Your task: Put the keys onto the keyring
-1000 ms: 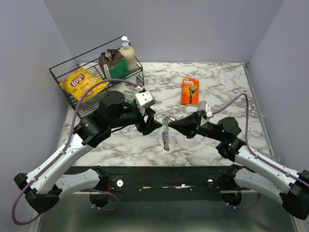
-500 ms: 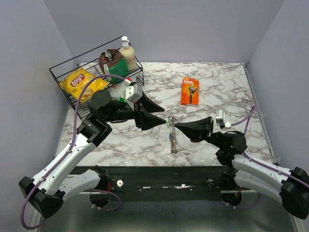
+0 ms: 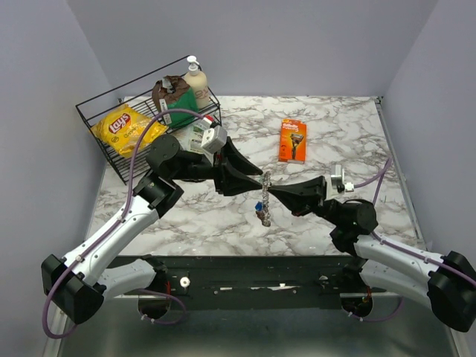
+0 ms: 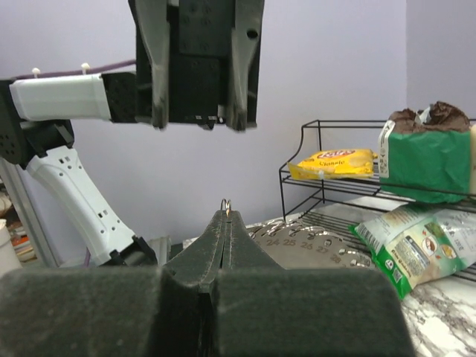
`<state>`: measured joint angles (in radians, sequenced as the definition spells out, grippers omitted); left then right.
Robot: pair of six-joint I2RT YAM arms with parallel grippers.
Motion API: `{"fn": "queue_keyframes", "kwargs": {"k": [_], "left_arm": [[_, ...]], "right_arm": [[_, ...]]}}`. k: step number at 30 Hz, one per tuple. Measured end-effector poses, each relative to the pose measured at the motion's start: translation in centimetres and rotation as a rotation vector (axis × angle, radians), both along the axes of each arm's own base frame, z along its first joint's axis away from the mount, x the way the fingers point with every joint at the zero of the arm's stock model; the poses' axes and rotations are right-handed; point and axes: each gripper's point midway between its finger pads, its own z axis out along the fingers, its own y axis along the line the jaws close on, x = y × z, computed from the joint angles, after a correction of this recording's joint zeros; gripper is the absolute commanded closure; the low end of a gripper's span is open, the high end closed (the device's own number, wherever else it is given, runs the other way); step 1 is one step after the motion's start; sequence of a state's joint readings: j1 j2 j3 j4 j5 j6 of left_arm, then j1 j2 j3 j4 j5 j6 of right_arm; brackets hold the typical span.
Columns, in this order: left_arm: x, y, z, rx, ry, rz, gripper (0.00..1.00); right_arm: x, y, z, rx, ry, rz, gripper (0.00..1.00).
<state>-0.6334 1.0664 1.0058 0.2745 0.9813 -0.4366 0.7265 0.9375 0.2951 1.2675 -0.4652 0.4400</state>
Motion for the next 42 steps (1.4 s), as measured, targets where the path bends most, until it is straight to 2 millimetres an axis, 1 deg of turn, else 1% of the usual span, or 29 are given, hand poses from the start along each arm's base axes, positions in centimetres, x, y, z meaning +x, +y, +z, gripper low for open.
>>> {"fn": "queue_keyframes", "kwargs": {"k": [6,7,12,20,23,27,30,31,33,34,37,39,40,42], "left_arm": [[0.3,-0.3,-1.5,0.011,0.03,-0.004,0.56],[0.4,-0.4,-1.7,0.013,0.036,-0.005,0.58],[0.5,-0.6,-2.3,0.013,0.055,-0.007,0.6],[0.1,-1.1,-2.9,0.019,0.066,-0.03,0.6],[-0.3,-1.7,-3.5,0.034,0.069,-0.05,0.62],[-0.8,-2.6,-4.6,0.068,0.08,-0.069,0.66],[-0.7,-2.7,-4.7,0.073,0.069,-0.064,0.73],[-0.7,-2.8,-4.8,0.076,0.067,-0.064,0.8],[-0.7,-2.8,-5.0,0.082,0.066,-0.063,0.85],[-0.8,-2.8,-5.0,0.084,0.066,-0.065,0.91],[-0.8,-2.8,-5.1,0.087,0.066,-0.063,0.91],[-0.7,-2.8,-5.1,0.087,0.065,-0.062,0.87],[-0.7,-2.8,-5.1,0.087,0.066,-0.061,0.83],[-0.7,-2.8,-5.1,0.087,0.065,-0.061,0.82]], "right_arm": [[-0.1,-0.1,0.9,0.017,-0.02,0.0,0.99],[-0.1,-0.1,1.0,0.018,-0.023,-0.001,0.99],[-0.3,-0.3,1.3,0.027,-0.036,-0.003,0.99],[-0.6,-0.5,1.7,0.035,-0.052,-0.006,0.99],[-0.6,-0.6,1.8,0.037,-0.056,-0.007,0.99],[-0.6,-0.6,1.9,0.039,-0.059,-0.007,0.99],[-0.7,-0.7,2.1,0.043,-0.064,-0.008,0.99],[-0.8,-0.8,2.1,0.045,-0.066,-0.008,0.99],[-0.8,-0.8,2.2,0.047,-0.067,-0.009,0.99],[-0.8,-0.8,2.2,0.046,-0.068,-0.009,0.99],[-0.8,-0.8,2.2,0.047,-0.068,-0.008,0.99],[-0.9,-0.8,2.3,0.048,-0.069,-0.008,0.99],[-0.9,-0.8,2.3,0.048,-0.069,-0.008,0.99],[-0.9,-0.8,2.3,0.049,-0.069,-0.008,0.99]]}}
